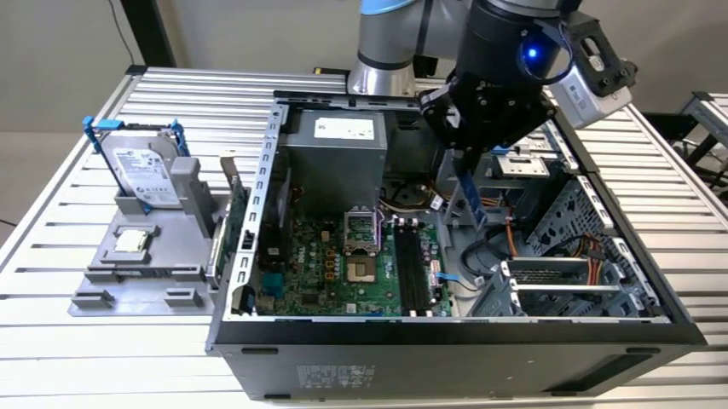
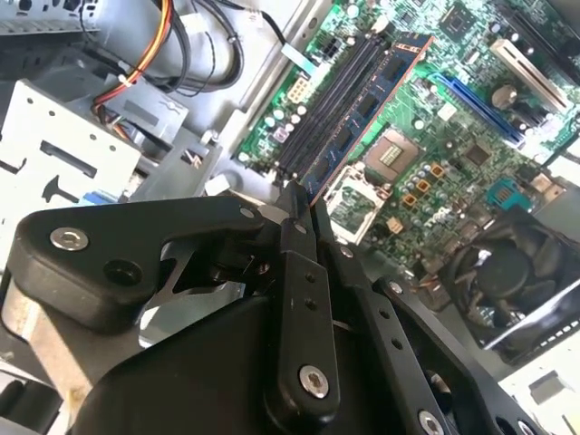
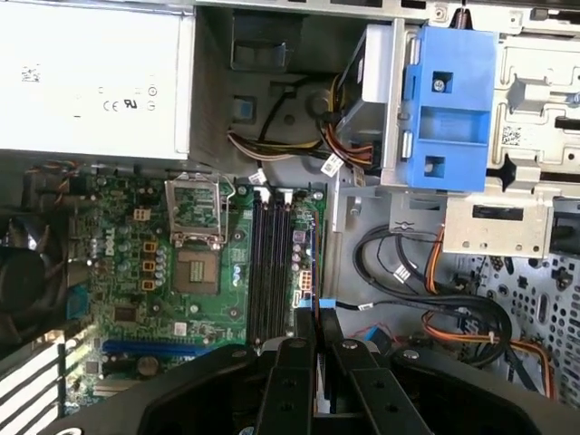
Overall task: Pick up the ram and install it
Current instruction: 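Insert the ram into the slot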
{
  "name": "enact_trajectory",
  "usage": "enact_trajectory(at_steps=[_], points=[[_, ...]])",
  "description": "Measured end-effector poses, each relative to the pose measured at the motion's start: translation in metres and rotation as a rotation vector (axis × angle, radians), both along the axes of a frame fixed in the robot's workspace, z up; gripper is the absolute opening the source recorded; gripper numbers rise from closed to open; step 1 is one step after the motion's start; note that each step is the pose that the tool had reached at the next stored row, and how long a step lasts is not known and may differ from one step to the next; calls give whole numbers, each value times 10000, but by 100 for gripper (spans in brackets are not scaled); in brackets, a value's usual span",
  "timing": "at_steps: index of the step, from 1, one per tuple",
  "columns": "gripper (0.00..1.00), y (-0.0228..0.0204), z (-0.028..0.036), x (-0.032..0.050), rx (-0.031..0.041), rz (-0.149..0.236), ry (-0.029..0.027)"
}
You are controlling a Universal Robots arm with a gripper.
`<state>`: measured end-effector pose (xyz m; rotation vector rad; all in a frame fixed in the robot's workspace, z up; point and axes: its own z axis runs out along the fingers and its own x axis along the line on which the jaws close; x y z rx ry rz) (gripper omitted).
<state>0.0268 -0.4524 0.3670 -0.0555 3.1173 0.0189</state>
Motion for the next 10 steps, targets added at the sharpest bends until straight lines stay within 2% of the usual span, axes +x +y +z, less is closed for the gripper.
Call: enact_trajectory(at_steps=[10], points=[[0, 0, -145, 42, 0, -15, 4]])
